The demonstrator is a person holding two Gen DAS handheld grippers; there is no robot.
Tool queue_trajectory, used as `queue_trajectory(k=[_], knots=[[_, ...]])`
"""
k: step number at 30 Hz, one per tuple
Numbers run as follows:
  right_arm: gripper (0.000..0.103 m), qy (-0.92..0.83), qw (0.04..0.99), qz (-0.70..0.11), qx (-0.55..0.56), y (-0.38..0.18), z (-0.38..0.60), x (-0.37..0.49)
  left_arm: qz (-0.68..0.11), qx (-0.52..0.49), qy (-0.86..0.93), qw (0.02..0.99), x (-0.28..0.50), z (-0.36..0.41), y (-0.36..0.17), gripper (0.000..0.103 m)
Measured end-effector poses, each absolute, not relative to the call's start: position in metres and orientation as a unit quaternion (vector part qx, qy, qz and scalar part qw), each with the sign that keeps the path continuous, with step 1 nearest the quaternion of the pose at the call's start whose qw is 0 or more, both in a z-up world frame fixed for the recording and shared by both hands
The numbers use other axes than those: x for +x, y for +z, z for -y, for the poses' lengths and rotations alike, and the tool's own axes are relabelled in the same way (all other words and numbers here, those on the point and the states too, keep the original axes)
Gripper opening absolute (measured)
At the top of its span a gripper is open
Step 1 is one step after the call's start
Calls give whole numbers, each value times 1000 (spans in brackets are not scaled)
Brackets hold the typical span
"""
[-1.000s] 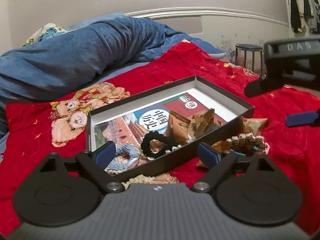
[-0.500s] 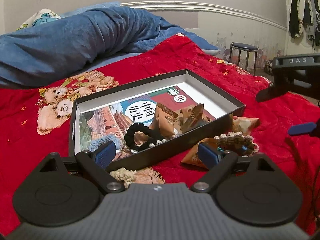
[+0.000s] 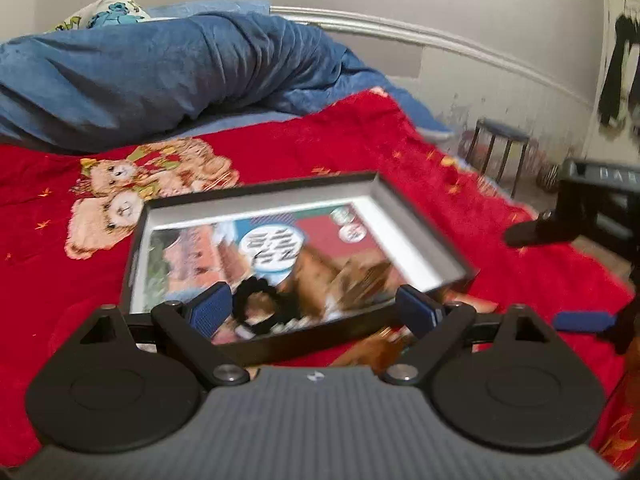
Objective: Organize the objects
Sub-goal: 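Move left tool to brown triangular packet beside box while right tool moves to another packet, then close left tool on triangular packet while right tool closes on brown packet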
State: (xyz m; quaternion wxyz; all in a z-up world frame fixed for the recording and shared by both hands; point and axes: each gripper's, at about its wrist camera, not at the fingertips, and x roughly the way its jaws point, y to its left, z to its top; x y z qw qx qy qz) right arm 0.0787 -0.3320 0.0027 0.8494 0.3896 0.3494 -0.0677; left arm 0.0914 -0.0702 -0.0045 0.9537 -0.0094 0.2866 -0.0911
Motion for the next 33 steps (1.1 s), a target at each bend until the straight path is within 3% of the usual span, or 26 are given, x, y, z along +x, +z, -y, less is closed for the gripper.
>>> queue_trajectory(k=[11, 19, 25, 33], knots=[[95, -72, 857, -361, 361, 8, 333, 76, -285, 13, -108, 952, 80, 94, 0, 94], [93, -57, 846, -324, 419, 20, 338, 69, -272, -5, -101, 957, 76, 100, 20, 94], [83, -53, 859, -356, 363, 7, 345, 74, -278, -4, -93, 956, 65, 80, -8, 94], [81, -19, 832, -394, 390, -22, 339, 95, -304, 10, -108, 947, 73, 87, -28, 94]])
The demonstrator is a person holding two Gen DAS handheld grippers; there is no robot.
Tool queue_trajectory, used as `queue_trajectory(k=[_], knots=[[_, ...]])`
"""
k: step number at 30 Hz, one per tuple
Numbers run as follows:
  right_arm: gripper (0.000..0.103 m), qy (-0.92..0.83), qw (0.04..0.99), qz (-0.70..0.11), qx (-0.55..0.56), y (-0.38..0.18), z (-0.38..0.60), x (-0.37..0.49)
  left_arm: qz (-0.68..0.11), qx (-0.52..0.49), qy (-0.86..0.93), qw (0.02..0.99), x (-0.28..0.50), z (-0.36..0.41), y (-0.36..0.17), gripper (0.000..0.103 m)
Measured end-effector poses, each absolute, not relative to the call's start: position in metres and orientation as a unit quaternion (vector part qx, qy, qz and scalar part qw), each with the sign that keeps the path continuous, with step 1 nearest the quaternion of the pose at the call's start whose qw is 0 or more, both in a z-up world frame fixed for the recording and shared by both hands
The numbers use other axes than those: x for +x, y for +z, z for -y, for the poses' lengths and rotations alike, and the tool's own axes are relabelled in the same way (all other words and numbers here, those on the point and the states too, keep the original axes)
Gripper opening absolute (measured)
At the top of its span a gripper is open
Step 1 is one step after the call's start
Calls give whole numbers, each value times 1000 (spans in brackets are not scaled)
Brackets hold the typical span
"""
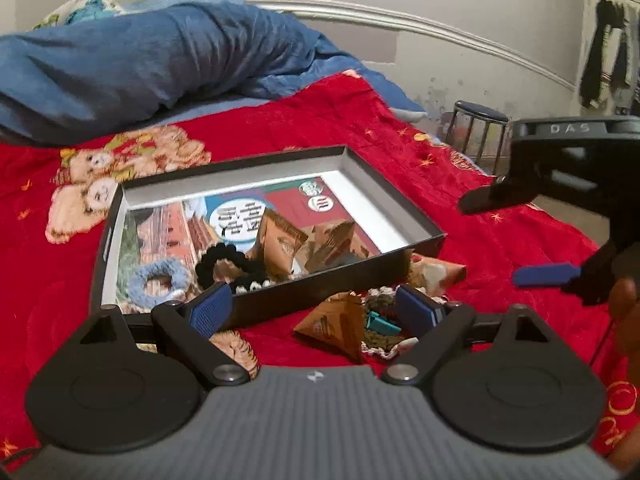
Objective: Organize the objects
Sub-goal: 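Close left tool on triangular packet while right tool closes on brown packet, then lift both packets and carry them over the black box lid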
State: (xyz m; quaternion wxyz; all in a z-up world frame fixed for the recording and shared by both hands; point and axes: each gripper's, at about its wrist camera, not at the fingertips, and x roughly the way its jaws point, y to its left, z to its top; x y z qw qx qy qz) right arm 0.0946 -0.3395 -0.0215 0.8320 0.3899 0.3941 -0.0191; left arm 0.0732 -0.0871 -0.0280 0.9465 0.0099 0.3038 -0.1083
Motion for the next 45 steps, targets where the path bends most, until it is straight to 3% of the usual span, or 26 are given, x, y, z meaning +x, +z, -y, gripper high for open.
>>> queue_trajectory(k=[10, 17, 23, 27, 30, 33, 34, 37, 45], knots=[[74, -24, 834, -435, 339, -42, 315, 114, -350, -20, -105, 930, 97, 81, -55, 89], [54, -31, 836, -450, 313, -52, 302, 126, -404, -51, -109, 907, 115, 71, -75, 79], [42, -31, 849, -437, 296, -51, 291, 127, -403, -57, -119, 906, 118, 70, -72, 56], [35, -36, 853, -427, 298, -52, 289, 125, -388, -26, -139, 911, 114, 82, -73, 34], [33, -41, 856, -422, 297, -51, 286, 124, -379, -4, -134, 916, 112, 92, -74, 34], [33, -45, 860, -414, 296, -49, 283, 120, -372, 2, -126, 920, 113, 96, -77, 49], [33, -46, 862, -411, 295, -48, 283, 119, -372, -1, -125, 920, 115, 96, -78, 49], [33, -50, 869, -401, 286, -44, 278, 116, -366, 0, -125, 922, 115, 96, -80, 39], [32, -34, 879, -370, 299, -28, 279, 105, -356, 41, -112, 927, 105, 99, -76, 32]])
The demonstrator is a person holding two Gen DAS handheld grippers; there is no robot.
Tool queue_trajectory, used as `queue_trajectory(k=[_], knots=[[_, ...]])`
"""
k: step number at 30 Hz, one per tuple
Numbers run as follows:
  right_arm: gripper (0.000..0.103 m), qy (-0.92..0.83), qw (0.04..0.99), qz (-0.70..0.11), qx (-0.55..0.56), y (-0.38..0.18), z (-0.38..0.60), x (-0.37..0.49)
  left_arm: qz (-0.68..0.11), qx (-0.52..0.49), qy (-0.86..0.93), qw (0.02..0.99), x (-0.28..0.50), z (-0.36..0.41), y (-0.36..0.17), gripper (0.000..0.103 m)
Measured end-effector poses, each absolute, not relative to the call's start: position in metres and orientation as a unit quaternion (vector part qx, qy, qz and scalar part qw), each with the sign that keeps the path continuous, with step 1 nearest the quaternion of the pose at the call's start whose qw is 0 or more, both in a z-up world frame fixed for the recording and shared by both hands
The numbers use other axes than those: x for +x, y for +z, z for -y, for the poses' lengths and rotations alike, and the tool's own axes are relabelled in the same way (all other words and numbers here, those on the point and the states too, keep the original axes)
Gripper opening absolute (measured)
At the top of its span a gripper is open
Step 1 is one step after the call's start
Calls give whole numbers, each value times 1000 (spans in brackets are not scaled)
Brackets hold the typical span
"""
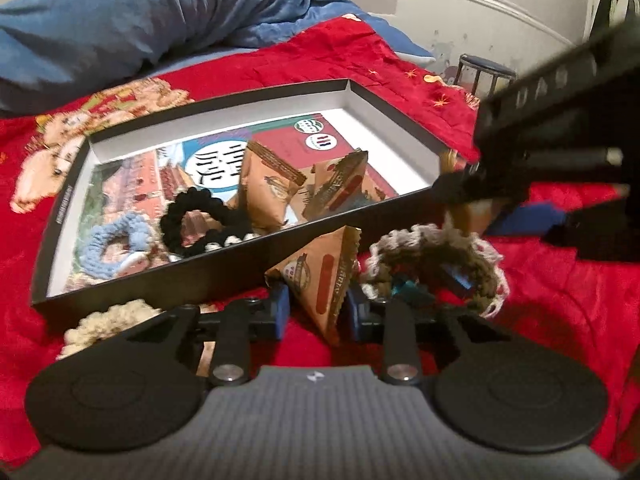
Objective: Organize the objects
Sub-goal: 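Lift both packets and carry them over the black box lid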
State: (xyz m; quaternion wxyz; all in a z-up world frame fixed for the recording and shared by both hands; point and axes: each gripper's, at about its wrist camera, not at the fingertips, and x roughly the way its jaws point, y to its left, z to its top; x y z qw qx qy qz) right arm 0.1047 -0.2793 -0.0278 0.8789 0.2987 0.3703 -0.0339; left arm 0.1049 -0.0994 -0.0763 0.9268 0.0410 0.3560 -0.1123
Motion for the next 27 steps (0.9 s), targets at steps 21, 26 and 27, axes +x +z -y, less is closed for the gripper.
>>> queue_trajectory(k=[21, 26, 27], knots=[[32, 3, 880, -333, 339, -9, 292, 81, -340, 35, -54, 938, 84, 74, -67, 27], [32, 4, 884, -327, 335, -7, 289, 78, -331, 20, -59, 942, 74, 72, -59, 27], [32, 4, 885, -327, 333, -6, 288, 77, -330, 19, -61, 942, 72, 72, -59, 27]])
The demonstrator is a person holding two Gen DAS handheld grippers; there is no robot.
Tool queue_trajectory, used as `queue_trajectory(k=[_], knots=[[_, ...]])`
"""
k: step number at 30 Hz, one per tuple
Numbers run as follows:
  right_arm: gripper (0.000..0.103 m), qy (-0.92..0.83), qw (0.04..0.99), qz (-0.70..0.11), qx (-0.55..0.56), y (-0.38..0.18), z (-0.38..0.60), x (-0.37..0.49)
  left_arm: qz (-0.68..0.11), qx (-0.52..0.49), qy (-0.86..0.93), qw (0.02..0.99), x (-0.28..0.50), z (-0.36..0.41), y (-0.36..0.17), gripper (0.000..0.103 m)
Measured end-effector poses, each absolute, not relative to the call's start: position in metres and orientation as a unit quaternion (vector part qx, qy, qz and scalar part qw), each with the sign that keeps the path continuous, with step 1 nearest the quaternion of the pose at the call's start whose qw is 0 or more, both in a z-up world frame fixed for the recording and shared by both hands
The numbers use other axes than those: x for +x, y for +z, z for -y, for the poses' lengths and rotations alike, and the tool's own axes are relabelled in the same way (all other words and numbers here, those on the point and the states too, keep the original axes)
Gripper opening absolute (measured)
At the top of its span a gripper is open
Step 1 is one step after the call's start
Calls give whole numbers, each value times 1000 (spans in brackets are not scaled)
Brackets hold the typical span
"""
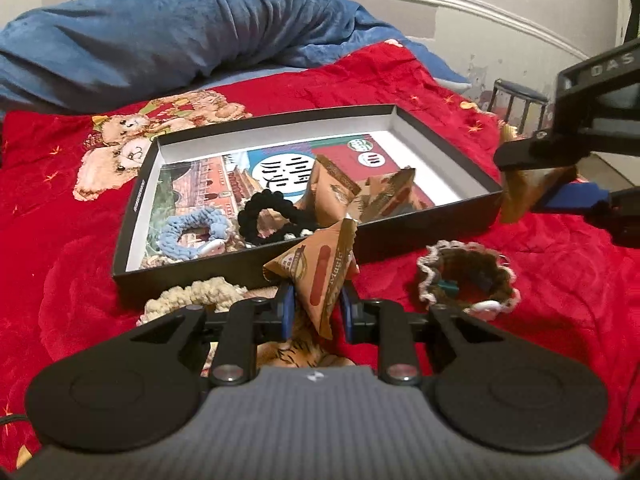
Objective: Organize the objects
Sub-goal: 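Lift both packets and carry them over the black box lid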
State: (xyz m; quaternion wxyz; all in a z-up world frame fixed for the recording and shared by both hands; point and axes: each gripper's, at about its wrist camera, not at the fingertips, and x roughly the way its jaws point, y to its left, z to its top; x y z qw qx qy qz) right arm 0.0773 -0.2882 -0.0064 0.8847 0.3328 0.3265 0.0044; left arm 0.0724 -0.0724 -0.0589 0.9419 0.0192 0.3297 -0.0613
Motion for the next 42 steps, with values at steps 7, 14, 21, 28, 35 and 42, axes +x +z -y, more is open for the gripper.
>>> queue_trajectory(k=[7, 14, 21, 28, 35, 42], knots=[[31, 17, 901, -306, 307, 3, 281, 73, -313, 1, -112, 943, 61, 75, -50, 27], [31, 37, 903, -290, 315, 8, 280, 71, -307, -13, -127, 943, 61, 74, -46, 27], [31, 48, 903, -284, 319, 8, 281, 72, -295, -19, -122, 947, 67, 62, -34, 27], [31, 60, 908, -270, 316, 11, 278, 72, -289, -43, -132, 947, 74, 55, -19, 27], [31, 67, 909, -262, 318, 12, 278, 73, -300, -69, -143, 940, 90, 47, -17, 27], [31, 69, 909, -265, 315, 10, 274, 81, -280, -54, -155, 946, 98, 48, -7, 27]])
